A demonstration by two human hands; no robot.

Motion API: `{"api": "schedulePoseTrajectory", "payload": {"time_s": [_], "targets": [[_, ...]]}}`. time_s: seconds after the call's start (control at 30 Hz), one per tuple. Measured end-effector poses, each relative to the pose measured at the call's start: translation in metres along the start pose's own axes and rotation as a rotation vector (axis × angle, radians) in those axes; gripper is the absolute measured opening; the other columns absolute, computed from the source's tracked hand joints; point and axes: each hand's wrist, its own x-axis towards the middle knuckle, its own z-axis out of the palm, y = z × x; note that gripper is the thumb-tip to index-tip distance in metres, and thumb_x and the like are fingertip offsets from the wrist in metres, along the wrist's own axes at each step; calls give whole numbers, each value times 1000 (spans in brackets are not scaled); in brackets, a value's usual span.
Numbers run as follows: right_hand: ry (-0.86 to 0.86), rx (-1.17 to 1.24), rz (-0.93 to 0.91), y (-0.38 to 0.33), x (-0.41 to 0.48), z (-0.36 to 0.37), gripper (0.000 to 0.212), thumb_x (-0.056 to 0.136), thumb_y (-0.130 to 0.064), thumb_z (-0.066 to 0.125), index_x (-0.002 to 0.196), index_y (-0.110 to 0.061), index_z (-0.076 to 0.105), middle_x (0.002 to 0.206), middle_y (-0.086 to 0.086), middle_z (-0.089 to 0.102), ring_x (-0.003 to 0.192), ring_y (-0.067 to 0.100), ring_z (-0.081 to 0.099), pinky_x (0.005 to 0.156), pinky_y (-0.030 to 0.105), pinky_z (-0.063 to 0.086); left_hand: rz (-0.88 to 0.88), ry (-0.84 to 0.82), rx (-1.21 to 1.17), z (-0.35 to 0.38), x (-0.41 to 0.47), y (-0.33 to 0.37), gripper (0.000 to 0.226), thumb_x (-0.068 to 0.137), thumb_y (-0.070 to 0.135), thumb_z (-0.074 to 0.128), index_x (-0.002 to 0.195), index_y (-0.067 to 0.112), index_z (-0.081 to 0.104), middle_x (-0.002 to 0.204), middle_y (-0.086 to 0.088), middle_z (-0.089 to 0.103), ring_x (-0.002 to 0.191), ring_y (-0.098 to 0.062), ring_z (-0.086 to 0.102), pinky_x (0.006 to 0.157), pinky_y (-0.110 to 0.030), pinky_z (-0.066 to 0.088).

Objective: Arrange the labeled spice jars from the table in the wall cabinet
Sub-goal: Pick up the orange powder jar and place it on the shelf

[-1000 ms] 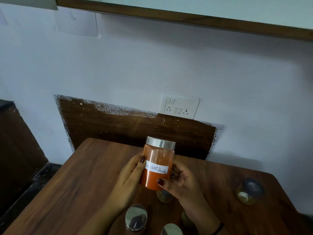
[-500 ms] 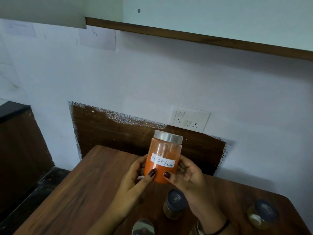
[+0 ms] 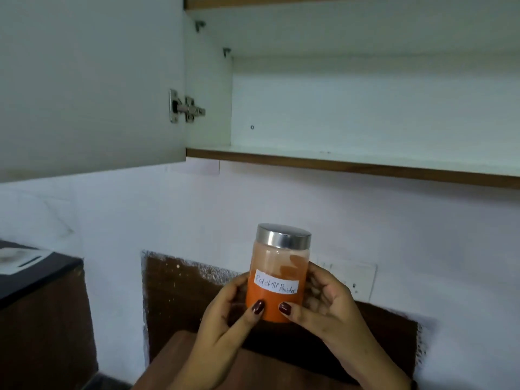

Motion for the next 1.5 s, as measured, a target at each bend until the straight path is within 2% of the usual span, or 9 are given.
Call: {"api": "schedulePoseTrajectory", "payload": {"time_s": [0.13, 0.37, 0.57, 0.7, 0.9, 1.03, 1.13, 1.33, 1.5], "targets": [[33, -93, -91, -27, 34, 7, 80, 57, -43, 88, 129, -32, 55, 116, -7, 69, 107, 14, 69, 84, 33, 59, 105, 34, 56, -13, 37, 26, 54, 81, 53, 58, 129, 30, 56, 120, 14, 69, 111, -10, 66, 86, -20, 54], [62, -193, -276, -70, 90, 17, 64, 71, -26, 82, 129, -27, 55, 124, -3, 63, 103, 5, 65, 72, 11, 53, 230, 84, 191, -34, 98, 54, 55, 83, 66, 45, 129, 39, 53, 121, 26, 64, 116, 0, 60, 92, -15, 47], [70, -309, -364, -101, 130, 16, 63, 75, -35, 81, 132, -28, 55, 127, -8, 61, 108, 9, 63, 79, 19, 55, 337, 124, 253, -47, 139, 75, 63, 85, 70, 44, 135, 33, 51, 119, 27, 64, 113, 4, 60, 89, -5, 46], [95, -376, -379, -120, 159, 20, 71, 75, -34, 82, 137, -22, 50, 130, -2, 59, 109, 11, 63, 87, 27, 57, 399, 143, 302, -56, 165, 90, 52, 93, 57, 43, 136, 30, 51, 119, 26, 63, 112, 8, 59, 87, -5, 46], [53, -563, -426, -154, 206, 36, 66, 77, -33, 81, 134, -18, 51, 130, 0, 53, 109, 11, 58, 85, 23, 54, 428, 205, 378, -79, 202, 99, 53, 96, 46, 43, 142, 21, 48, 125, 16, 62, 111, 8, 58, 87, -6, 44], [-7, -626, -388, -156, 236, 41, 69, 77, -33, 82, 136, -18, 48, 124, -1, 59, 102, 13, 61, 77, 20, 53, 426, 239, 483, -95, 221, 94, 43, 102, 38, 43, 142, 23, 46, 117, 24, 60, 104, 18, 56, 81, 0, 42], [-19, -638, -355, -149, 256, 44, 72, 76, -33, 82, 137, -16, 47, 124, 2, 61, 106, 17, 63, 88, 29, 56, 416, 269, 535, -102, 230, 87, 38, 104, 33, 42, 140, 23, 48, 110, 28, 58, 100, 22, 54, 78, 2, 41], [-12, -568, -272, -140, 286, 55, 70, 75, -25, 84, 135, -13, 49, 121, 5, 63, 107, 18, 62, 80, 22, 51, 341, 369, 566, -104, 246, 77, 35, 105, 31, 42, 136, 17, 52, 112, 7, 62, 100, -7, 59, 77, -10, 41], [-28, -548, -238, -134, 304, 62, 73, 74, -21, 85, 137, -12, 48, 118, 4, 64, 103, 16, 64, 82, 24, 53, 310, 444, 659, -110, 261, 68, 32, 105, 32, 41, 128, 17, 57, 106, 1, 66, 97, -16, 61, 79, -24, 46]]}}
